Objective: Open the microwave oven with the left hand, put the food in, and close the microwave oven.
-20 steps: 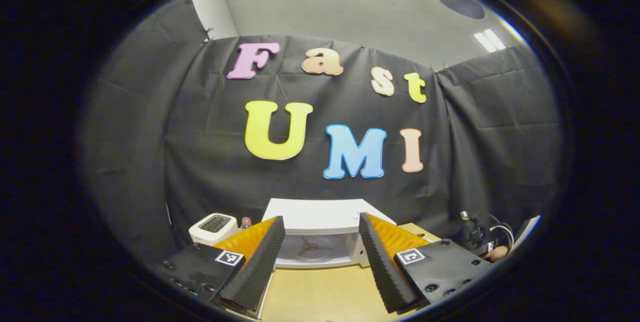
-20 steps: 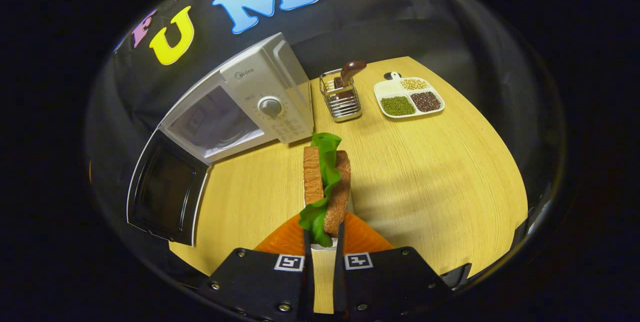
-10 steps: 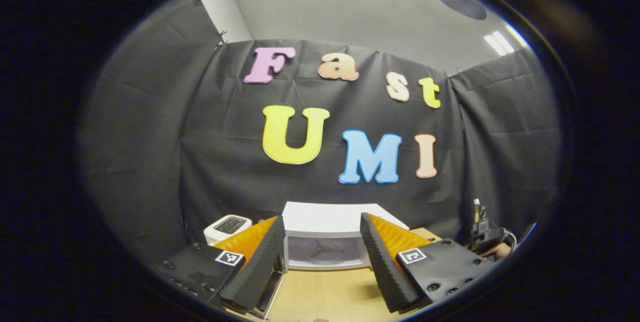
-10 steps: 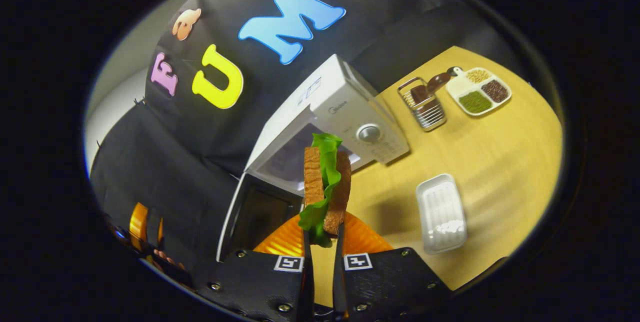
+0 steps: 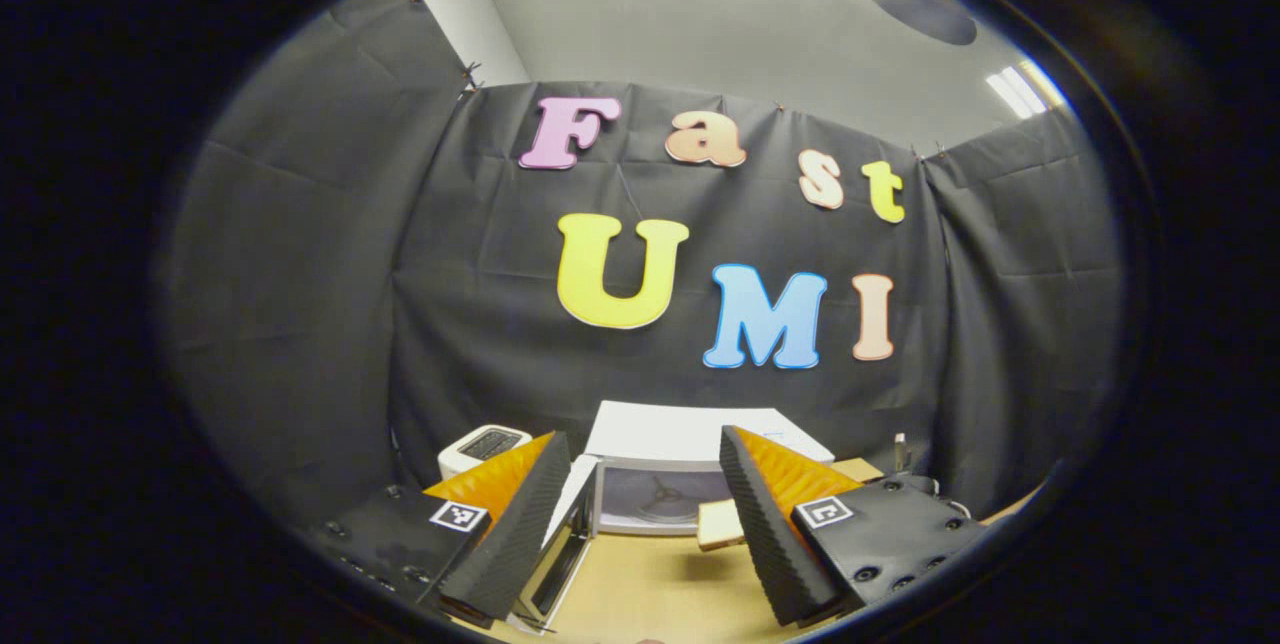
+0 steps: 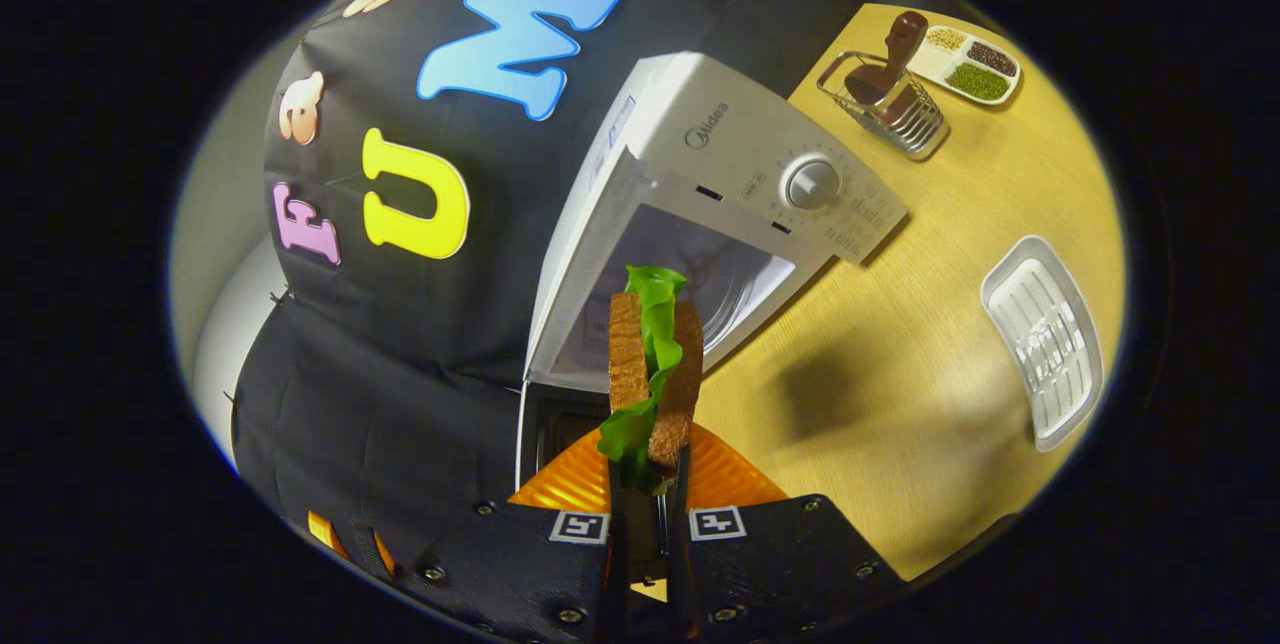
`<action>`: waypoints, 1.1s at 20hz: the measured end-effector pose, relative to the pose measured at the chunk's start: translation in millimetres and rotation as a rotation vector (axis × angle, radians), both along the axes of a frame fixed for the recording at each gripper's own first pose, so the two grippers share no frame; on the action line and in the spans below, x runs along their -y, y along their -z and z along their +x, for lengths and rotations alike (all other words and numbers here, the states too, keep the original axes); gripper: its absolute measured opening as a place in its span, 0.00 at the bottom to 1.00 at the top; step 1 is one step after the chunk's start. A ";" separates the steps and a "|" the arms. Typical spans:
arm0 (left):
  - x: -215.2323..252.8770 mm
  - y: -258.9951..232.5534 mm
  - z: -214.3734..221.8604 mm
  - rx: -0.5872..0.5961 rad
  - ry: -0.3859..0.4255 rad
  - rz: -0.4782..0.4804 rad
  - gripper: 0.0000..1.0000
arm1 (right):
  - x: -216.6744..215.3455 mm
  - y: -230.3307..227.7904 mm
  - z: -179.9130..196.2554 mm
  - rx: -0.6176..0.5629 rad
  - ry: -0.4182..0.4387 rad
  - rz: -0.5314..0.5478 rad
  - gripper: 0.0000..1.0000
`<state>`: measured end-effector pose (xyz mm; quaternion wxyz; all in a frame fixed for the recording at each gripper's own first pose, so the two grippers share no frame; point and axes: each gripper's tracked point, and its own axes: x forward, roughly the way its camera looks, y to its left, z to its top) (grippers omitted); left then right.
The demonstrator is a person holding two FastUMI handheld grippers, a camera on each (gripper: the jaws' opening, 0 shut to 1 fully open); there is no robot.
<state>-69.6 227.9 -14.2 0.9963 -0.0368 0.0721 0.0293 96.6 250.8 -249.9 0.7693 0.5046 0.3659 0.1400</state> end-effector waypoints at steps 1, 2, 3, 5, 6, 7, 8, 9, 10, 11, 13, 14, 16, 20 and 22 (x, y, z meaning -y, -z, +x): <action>-6.1 0.0 -4.7 -0.005 -0.017 0.006 0.96 | -5.7 2.4 10.0 -0.008 0.021 0.019 0.15; -10.1 1.0 -9.3 -0.010 -0.032 0.010 0.96 | -11.1 2.6 18.8 -0.012 0.049 0.036 0.15; -14.7 2.9 -12.5 -0.014 -0.046 0.012 0.96 | -13.7 3.8 27.2 -0.018 0.076 0.037 0.15; -25.1 11.0 -16.1 -0.031 -0.076 0.018 0.96 | -20.2 8.5 39.2 -0.027 0.133 0.028 0.15; -29.4 17.3 -17.6 -0.046 -0.088 0.016 0.96 | -25.1 10.2 44.0 -0.033 0.153 0.036 0.15; -32.2 19.8 -18.2 -0.055 -0.099 0.014 0.96 | -29.2 13.1 49.2 -0.042 0.173 0.046 0.15; -34.2 21.1 -18.9 -0.058 -0.106 0.013 0.97 | -31.9 17.1 53.4 -0.054 0.201 0.054 0.15; -36.1 19.1 -19.4 -0.056 -0.112 0.015 0.97 | -32.5 21.2 60.5 -0.065 0.233 0.065 0.15; -38.9 19.7 -20.0 -0.059 -0.122 0.023 0.97 | -33.1 25.7 67.4 -0.070 0.266 0.080 0.14; -43.1 20.1 -21.3 -0.064 -0.135 0.037 0.96 | -33.9 30.4 77.0 -0.075 0.296 0.094 0.15; -50.0 22.9 -24.1 -0.080 -0.158 0.055 0.96 | -35.0 37.1 94.2 -0.081 0.342 0.108 0.15; -51.3 26.3 -25.5 -0.089 -0.166 0.055 0.96 | -37.1 41.9 101.8 -0.083 0.358 0.109 0.15; -55.1 29.9 -27.9 -0.104 -0.181 0.052 0.97 | -40.0 46.0 117.9 -0.098 0.402 0.134 0.15; -66.3 34.0 -30.5 -0.125 -0.219 0.059 0.96 | -46.7 52.9 146.9 -0.113 0.478 0.165 0.15; -75.4 36.9 -31.6 -0.131 -0.251 0.064 0.97 | -52.1 57.9 154.2 -0.112 0.487 0.168 0.15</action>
